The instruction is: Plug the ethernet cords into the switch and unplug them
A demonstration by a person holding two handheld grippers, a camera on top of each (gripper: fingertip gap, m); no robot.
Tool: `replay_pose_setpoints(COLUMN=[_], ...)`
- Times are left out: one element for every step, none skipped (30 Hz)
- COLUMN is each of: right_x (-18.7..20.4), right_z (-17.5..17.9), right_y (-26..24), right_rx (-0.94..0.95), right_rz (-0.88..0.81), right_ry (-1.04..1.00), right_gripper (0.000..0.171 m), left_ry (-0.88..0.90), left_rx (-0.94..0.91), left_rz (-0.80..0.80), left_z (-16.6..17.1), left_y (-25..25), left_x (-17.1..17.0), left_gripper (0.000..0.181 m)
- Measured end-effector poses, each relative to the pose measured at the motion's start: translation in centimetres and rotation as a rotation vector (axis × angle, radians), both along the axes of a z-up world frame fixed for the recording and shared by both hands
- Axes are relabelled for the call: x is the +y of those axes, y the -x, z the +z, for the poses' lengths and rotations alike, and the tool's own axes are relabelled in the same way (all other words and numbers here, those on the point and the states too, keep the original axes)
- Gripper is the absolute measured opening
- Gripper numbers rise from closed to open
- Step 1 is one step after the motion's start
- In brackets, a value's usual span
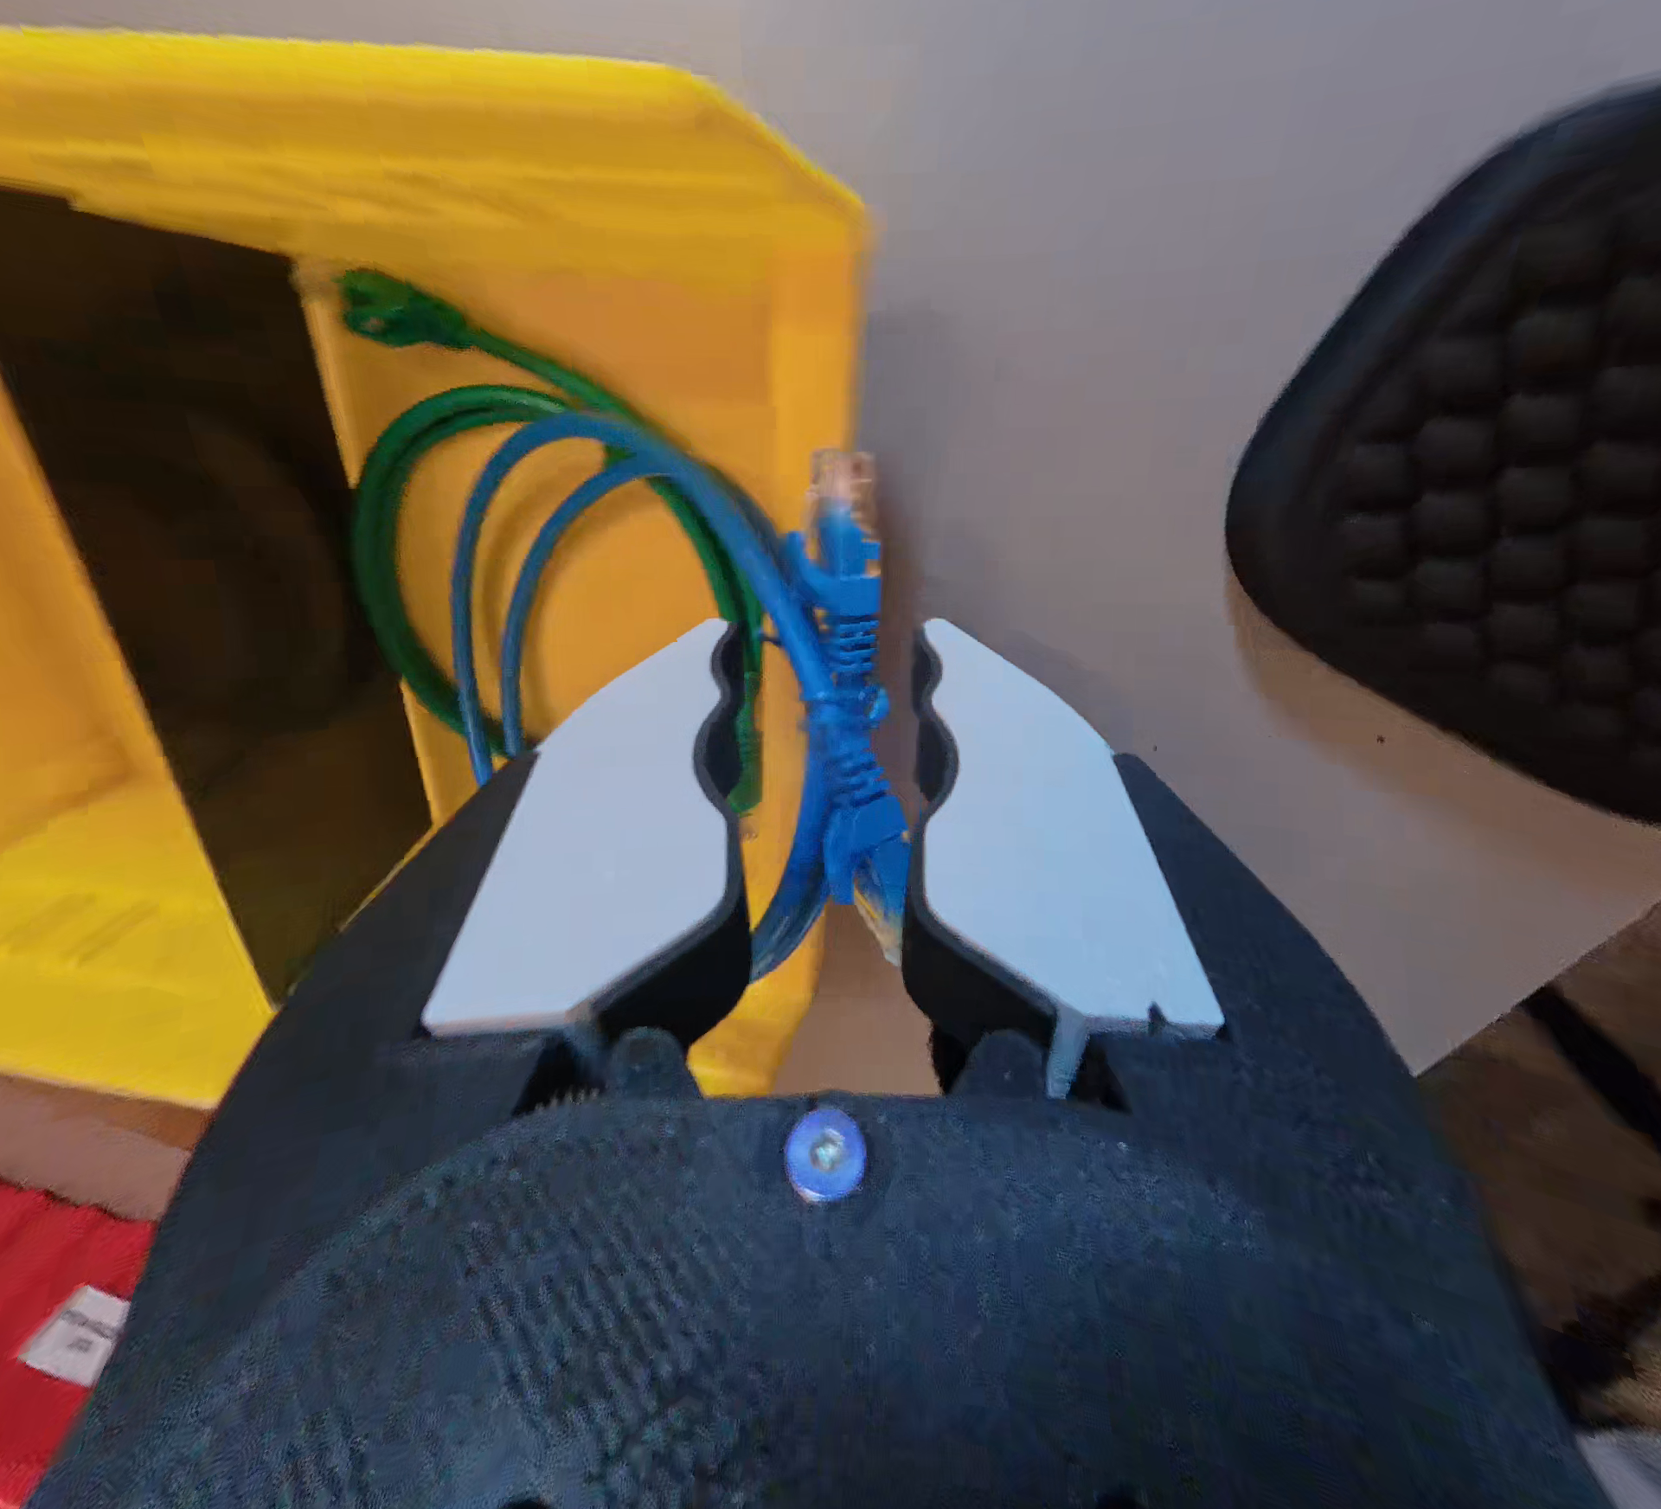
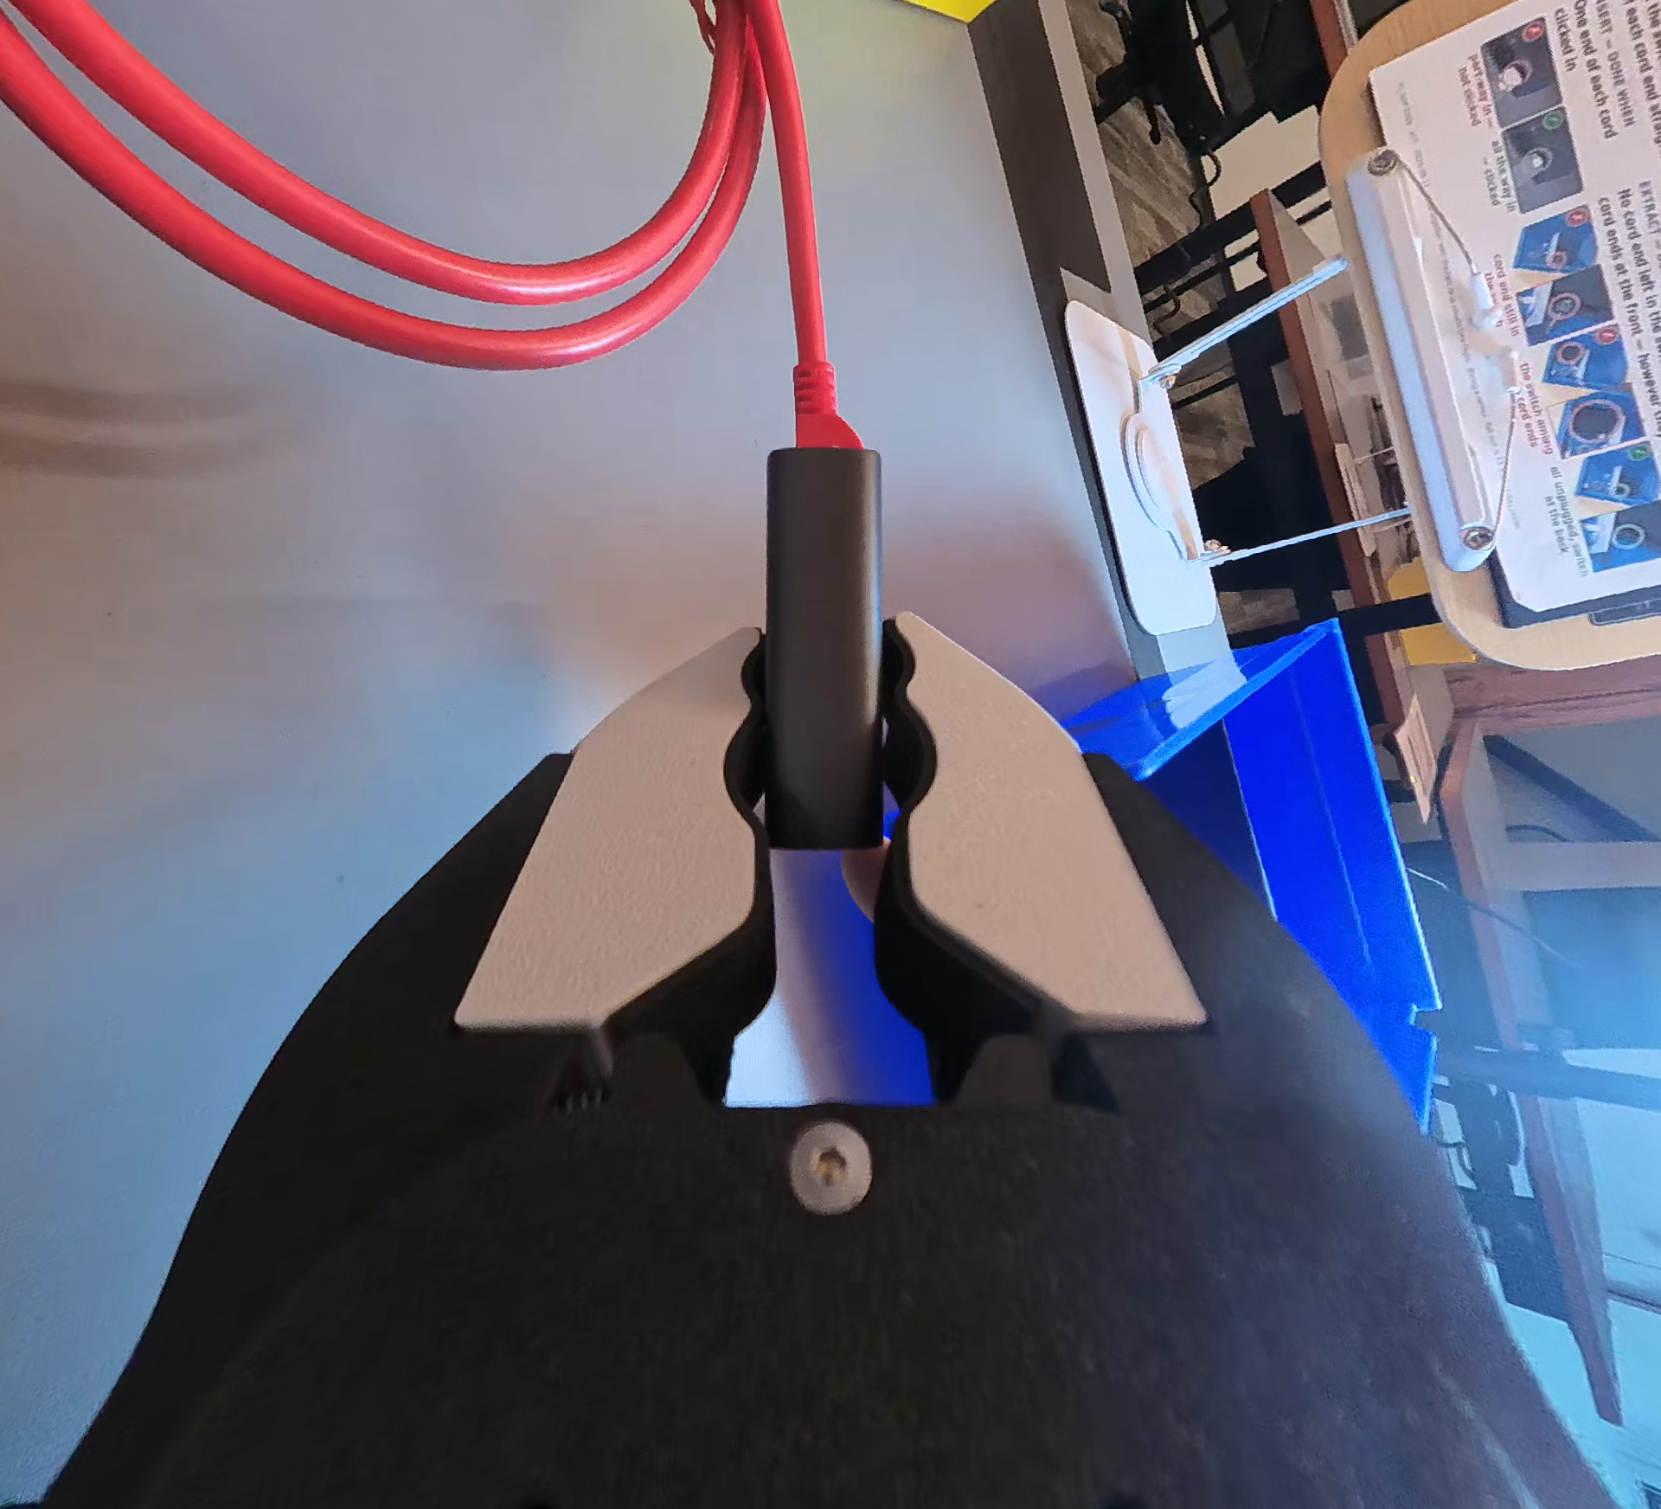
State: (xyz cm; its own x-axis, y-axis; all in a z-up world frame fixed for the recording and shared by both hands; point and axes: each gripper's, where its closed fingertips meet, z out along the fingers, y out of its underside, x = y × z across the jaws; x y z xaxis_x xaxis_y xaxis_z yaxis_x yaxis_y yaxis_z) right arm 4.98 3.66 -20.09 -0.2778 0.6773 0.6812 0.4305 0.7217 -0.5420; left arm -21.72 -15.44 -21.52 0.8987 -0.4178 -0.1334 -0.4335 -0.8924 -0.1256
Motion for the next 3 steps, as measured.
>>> replay_pose_setpoints(right_x=[0.12, 0.21, 0.27], right_z=[-0.07, -0.16, -0.24], right_y=[-0.03, -0.01, 0.03], right_rx=[-0.001, -0.004, -0.006], right_rz=[-0.002, -0.002, -0.001], right_ry=[0.005, 0.011, 0.017], right_gripper=[0.022, 0.022, 0.022], left_ry=[0.016, 0.025, 0.035], left_rx=[-0.001, -0.005, -0.015], left_rz=[-0.058, -0.11, -0.15], left_z=[-0.34, -0.4, -0.29], left_y=[-0.4, -0.71, -0.94], left_x=[-0.17, -0.33, -0.49], left_gripper=[0.038, 0.041, 0.044])
